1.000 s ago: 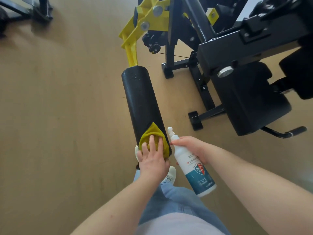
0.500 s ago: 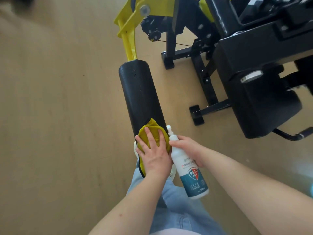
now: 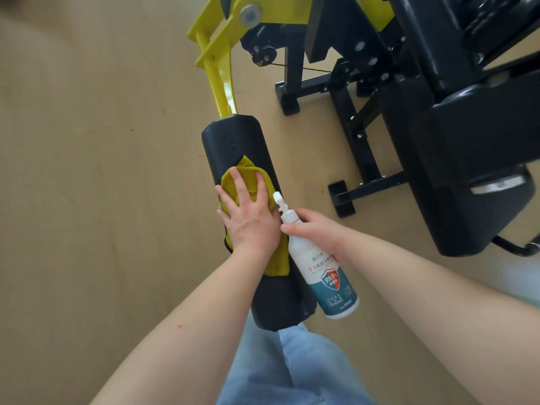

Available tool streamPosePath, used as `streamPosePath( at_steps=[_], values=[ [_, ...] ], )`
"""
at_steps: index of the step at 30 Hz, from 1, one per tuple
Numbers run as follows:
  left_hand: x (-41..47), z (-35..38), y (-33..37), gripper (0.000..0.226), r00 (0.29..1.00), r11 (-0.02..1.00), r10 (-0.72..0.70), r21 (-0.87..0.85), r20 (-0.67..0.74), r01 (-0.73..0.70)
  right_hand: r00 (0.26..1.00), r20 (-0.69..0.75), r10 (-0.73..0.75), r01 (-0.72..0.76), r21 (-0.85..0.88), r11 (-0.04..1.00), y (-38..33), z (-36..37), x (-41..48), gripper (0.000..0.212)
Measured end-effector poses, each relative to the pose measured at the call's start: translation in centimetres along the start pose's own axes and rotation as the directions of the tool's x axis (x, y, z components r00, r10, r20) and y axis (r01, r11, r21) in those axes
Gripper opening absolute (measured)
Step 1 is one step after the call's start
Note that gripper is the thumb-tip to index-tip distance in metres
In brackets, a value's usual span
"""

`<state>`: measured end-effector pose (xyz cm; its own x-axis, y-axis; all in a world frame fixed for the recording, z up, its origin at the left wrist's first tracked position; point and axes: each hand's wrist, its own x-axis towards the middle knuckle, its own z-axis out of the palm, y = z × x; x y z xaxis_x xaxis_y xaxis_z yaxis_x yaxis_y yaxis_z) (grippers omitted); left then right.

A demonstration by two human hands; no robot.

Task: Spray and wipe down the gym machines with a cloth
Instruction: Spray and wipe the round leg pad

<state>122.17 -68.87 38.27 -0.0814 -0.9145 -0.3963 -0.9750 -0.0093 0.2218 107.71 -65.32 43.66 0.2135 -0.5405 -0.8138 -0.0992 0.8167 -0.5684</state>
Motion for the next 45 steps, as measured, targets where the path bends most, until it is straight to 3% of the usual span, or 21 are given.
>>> streamPosePath(
  at_steps=[8,13,17,21,32,38,42,45],
  values=[
    [12.0,-5.6,-0.9,0.063,0.998,0.994,0.013,-0.109,-0.068,-0.02,0.996,-0.092,-0.006,0.021,0.167,0.986,-2.4,-0.8,3.0,0.018],
    [17.4,-7.4,-0.9,0.054,0.993,0.971,-0.065,-0.235,-0.101,0.04,0.993,-0.114,-0.03,0.044,0.123,0.991,-3.5,-0.9,4.2,0.01],
    [18.3,-7.9,-1.2,0.041,0.97,0.894,-0.174,-0.441,-0.171,0.083,0.994,-0.108,0.025,-0.008,0.151,0.988,-3.9,-0.7,4.2,0.012],
    [14.1,-6.0,-0.8,0.052,0.946,0.873,-0.235,-0.476,-0.222,0.106,0.992,-0.101,0.081,-0.055,0.242,0.969,-3.5,-0.4,3.7,0.022],
    [-0.1,-0.7,-1.8,0.065,0.987,0.927,-0.155,-0.353,-0.048,0.129,0.982,-0.093,0.165,-0.128,0.317,0.94,-0.3,1.1,0.4,0.033],
    [-9.8,3.7,-3.0,0.054,0.997,0.967,0.063,-0.243,-0.04,-0.071,0.98,-0.057,0.19,-0.179,0.156,0.971,4.3,1.7,-2.9,0.034],
    [-15.7,6.8,-4.4,0.052,0.968,0.958,0.237,-0.143,-0.077,-0.247,0.973,-0.014,0.229,-0.229,0.021,0.973,7.2,1.2,-5.2,0.051],
    [-19.0,8.3,-4.8,0.047,0.946,0.939,0.306,-0.131,-0.104,-0.318,0.96,-0.011,0.281,-0.281,-0.002,0.96,9.0,0.7,-6.6,0.043]
  ],
)
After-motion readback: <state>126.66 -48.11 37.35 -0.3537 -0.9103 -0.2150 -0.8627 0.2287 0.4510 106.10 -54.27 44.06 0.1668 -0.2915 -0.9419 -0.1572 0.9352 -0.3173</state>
